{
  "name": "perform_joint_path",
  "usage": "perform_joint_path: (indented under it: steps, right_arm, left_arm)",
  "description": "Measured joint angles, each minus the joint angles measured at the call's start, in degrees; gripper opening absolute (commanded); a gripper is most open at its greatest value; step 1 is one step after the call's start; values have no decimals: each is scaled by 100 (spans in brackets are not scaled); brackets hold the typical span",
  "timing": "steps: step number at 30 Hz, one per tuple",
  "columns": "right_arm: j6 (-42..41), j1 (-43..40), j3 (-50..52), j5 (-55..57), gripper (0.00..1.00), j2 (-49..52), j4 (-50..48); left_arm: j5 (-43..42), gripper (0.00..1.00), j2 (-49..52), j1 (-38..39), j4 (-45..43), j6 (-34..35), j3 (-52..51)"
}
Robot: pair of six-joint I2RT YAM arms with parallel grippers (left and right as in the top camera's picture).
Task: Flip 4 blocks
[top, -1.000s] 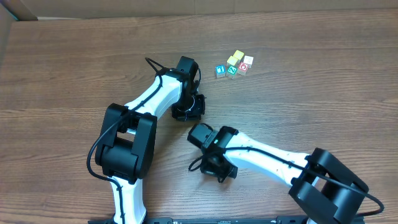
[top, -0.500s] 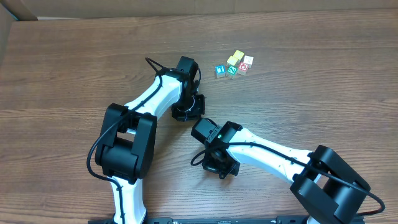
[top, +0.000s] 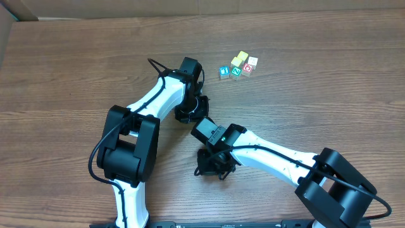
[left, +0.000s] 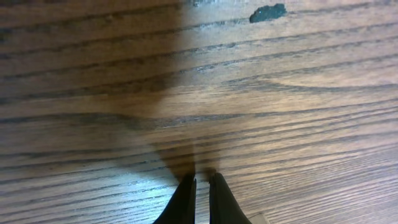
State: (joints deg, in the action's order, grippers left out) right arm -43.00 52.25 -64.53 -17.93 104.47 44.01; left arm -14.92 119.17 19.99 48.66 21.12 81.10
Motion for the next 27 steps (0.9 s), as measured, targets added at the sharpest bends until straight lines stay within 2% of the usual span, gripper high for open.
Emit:
perform_joint_path:
  steps: [4, 8, 16, 18, 19, 20, 27]
  right_arm:
    - [426, 118, -138, 387, 4, 0, 223]
    - [695, 365, -693, 1051, 4, 2, 601]
    - [935, 885, -977, 1729, 4, 72, 356]
    - [962, 1012, -977, 1884, 4, 186, 339]
    - [970, 1067, -977, 1965, 4, 258, 334]
    - [977, 1102, -977, 2022, 4, 321, 317]
    - [984, 1115, -977, 2310, 4, 577, 144]
  left_arm:
    - [31, 4, 0, -94, 20, 140, 13]
    - [66, 4, 57, -483, 409, 212, 190]
    - [-4, 6, 98, -1403, 990, 271, 708]
    - [-4, 10, 98, -1445, 1010, 269, 710]
    - [-4, 20, 98, -1447, 1008, 271, 710]
    - [-7, 25, 98, -1440, 1005, 256, 710]
    - [-31, 34, 98, -1436, 1008, 291, 713]
